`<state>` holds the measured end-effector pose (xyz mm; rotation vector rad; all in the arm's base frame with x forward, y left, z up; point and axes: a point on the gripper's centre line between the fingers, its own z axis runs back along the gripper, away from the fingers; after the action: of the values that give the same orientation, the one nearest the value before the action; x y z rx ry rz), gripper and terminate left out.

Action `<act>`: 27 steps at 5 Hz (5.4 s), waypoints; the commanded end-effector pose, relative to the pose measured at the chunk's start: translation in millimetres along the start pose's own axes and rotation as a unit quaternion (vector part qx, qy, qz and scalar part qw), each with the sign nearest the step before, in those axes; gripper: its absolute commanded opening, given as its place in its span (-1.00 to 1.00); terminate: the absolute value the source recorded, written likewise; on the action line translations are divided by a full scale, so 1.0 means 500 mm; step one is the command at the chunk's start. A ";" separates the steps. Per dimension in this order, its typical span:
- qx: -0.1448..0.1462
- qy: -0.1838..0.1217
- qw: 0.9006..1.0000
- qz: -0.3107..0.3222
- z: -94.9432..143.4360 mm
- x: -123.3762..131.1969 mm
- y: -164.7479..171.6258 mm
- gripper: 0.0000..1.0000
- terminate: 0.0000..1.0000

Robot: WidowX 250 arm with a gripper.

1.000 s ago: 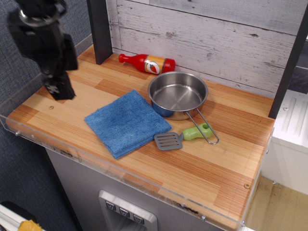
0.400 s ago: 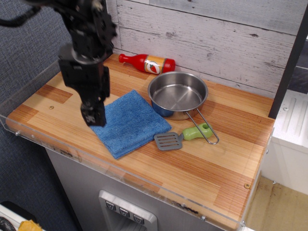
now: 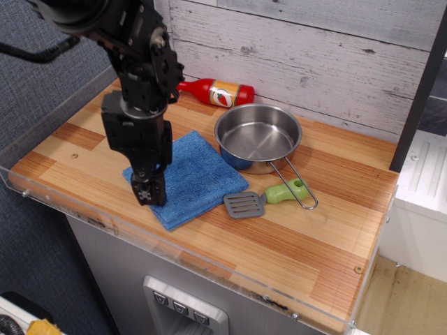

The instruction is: PICK UPTHE TOWEL PUT ON THE ANOTHER SIDE OF THE TABLE

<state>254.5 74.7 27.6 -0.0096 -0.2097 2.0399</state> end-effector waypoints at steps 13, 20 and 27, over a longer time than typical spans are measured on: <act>0.002 0.043 0.977 -0.208 0.008 -0.224 0.130 1.00 -1.00; -0.093 0.032 0.973 -0.209 0.132 -0.130 0.045 1.00 -1.00; -0.111 0.040 0.976 -0.185 0.244 -0.031 0.009 1.00 -1.00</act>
<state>250.1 39.6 136.1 -0.1494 -0.3201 1.6293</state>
